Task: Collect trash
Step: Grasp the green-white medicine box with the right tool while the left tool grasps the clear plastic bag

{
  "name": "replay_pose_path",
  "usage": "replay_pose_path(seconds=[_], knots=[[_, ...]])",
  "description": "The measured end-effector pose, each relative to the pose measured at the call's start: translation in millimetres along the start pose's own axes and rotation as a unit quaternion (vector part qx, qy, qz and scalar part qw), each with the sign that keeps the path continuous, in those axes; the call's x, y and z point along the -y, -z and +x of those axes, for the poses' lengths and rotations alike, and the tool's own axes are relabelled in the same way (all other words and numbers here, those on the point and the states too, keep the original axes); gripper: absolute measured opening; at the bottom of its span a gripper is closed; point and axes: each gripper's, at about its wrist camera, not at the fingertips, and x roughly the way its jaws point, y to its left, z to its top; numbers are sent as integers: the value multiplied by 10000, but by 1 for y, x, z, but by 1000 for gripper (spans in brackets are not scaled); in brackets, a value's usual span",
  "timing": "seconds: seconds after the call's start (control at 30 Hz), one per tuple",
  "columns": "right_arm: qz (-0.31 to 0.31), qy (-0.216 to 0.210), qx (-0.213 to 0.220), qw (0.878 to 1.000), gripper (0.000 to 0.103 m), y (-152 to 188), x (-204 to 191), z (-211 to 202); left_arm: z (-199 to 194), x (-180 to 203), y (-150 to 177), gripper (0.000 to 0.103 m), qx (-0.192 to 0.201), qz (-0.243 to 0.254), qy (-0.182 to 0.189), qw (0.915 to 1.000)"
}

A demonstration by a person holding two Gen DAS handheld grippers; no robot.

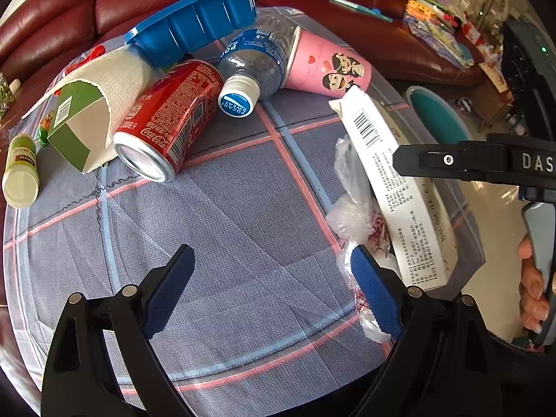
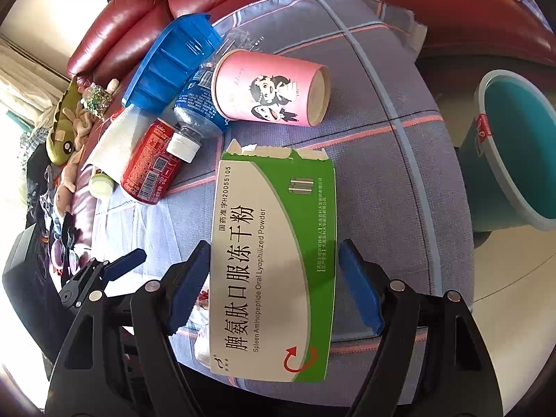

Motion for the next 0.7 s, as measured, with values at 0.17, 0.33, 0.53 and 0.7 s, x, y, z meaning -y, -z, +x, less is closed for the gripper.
replay_pose_path(seconds=[0.17, 0.33, 0.53, 0.7], knots=[[-93, -87, 67, 9999, 71, 4, 8, -9, -17, 7, -3, 91, 104, 46, 186, 9998], [90, -272, 60, 9996, 71, 3, 23, -16, -18, 37, -5, 91, 121, 484, 198, 9986], [399, -538, -120, 9977, 71, 11, 48, -20, 13, 69, -9, 81, -249, 796, 475, 9954], [525, -465, -21, 9975, 72, 14, 64, -31, 30, 71, -11, 79, -290, 852, 395, 9952]])
